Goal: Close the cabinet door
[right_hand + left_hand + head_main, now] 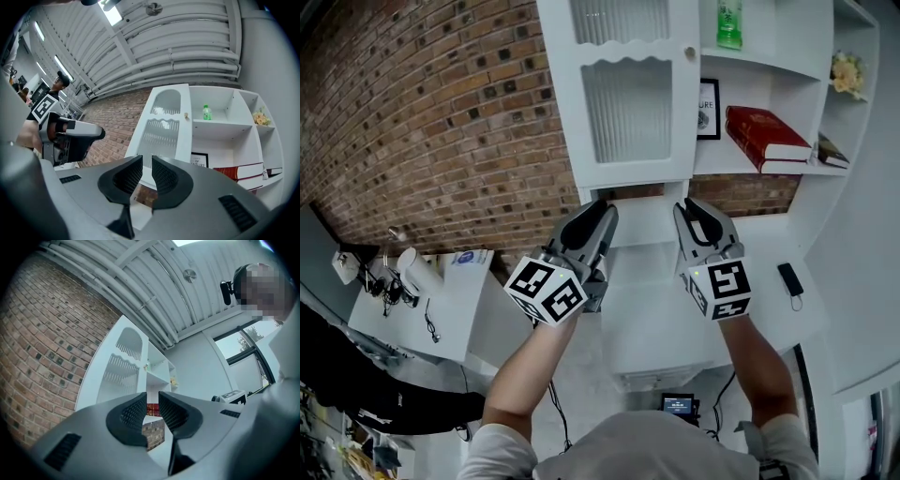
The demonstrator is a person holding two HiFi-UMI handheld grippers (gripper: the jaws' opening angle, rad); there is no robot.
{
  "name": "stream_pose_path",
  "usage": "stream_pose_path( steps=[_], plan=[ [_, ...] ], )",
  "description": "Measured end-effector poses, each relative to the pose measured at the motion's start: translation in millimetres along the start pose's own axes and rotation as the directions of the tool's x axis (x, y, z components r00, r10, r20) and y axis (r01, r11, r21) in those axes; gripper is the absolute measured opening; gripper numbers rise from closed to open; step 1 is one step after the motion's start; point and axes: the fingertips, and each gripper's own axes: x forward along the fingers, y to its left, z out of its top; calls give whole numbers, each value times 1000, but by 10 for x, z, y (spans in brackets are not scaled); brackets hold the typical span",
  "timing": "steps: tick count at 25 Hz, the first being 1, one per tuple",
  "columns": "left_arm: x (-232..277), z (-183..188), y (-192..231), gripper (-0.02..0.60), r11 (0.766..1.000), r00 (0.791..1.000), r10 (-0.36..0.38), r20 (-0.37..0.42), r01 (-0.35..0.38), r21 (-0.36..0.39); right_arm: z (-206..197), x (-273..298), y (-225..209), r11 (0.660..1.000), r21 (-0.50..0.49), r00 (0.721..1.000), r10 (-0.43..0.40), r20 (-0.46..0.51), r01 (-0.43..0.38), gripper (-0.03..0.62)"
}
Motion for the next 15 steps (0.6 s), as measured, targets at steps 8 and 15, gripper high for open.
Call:
stream_pose_path(
  steps=[8,15],
  plan=[
    [-154,-89,-54,84,1000,1000,13,-10,-13,1,-30,-79,55,1000,10,1000,6,0,-6,67],
    [-239,-185,-128,84,1000,999,27,-30,-27,-9,-123,-133,96,1000,23,1000,13,-23,-12,53]
  ],
)
